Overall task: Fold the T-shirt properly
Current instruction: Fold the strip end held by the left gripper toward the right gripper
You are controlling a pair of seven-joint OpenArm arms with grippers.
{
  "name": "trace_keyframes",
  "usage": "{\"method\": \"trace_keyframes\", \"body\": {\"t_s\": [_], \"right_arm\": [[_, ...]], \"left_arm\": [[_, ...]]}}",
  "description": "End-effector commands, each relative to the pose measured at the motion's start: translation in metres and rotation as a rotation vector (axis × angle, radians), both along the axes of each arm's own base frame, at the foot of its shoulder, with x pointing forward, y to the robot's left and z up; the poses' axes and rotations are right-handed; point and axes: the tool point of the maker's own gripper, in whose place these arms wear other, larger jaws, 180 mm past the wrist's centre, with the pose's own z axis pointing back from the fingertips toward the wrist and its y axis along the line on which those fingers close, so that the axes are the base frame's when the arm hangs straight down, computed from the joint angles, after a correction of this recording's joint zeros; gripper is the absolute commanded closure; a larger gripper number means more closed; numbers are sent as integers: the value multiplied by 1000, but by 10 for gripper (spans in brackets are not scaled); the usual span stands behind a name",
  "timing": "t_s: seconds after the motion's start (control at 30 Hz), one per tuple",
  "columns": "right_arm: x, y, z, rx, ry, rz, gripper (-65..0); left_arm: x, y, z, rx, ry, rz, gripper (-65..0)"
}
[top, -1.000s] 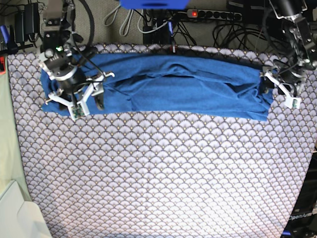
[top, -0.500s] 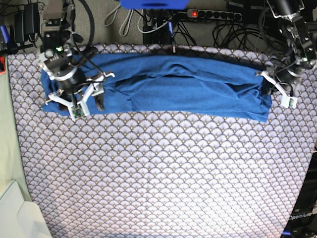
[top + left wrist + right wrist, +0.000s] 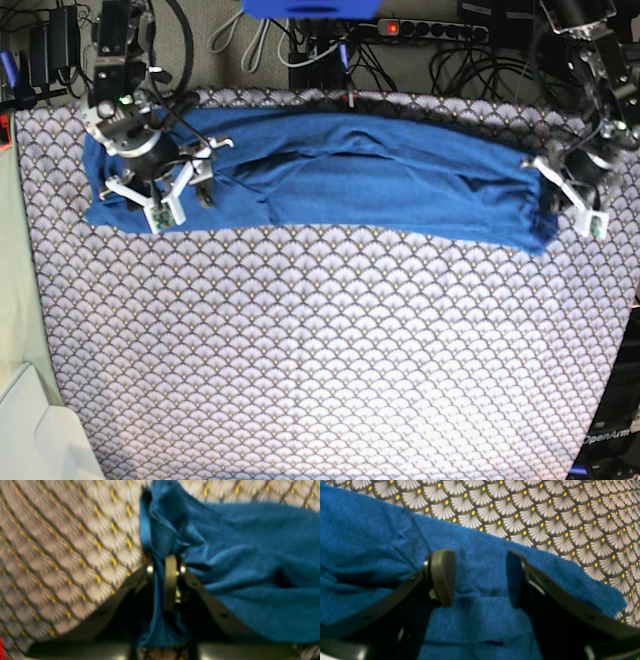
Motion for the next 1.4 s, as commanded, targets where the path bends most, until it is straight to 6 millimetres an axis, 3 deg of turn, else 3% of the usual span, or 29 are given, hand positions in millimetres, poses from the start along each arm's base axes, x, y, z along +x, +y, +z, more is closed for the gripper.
{"method": "trace_keyframes", "body": {"t_s": [0.0,0.13,0.33,0.6,0.83,1.03,1.37], "right_arm": [[6,2,11,14,-45,10,-332],[6,2,11,14,-45,10,-332],[7,-1,12,8,-49,7,-332],[8,-9,16,-23,-58,12,-332],[10,-36,20,-61,-68,-37,-332],[15,-56,27,-80,-84,-87,-332],[15,-56,27,-81,-84,-89,-333]], "left_arm": [[10,-2,20,17,-62,-11,-3],[12,-16,44,65,-64,-46,-3],[12,-59,71,62,-133,-71,-3],[8,-156,38,62,-36,-251,-4],[5,-229,32,83,-6,-360,-4],[0,-279,37,120,-20,-413,-4],[-22,-320,34,162,35,-530,-4]]}}
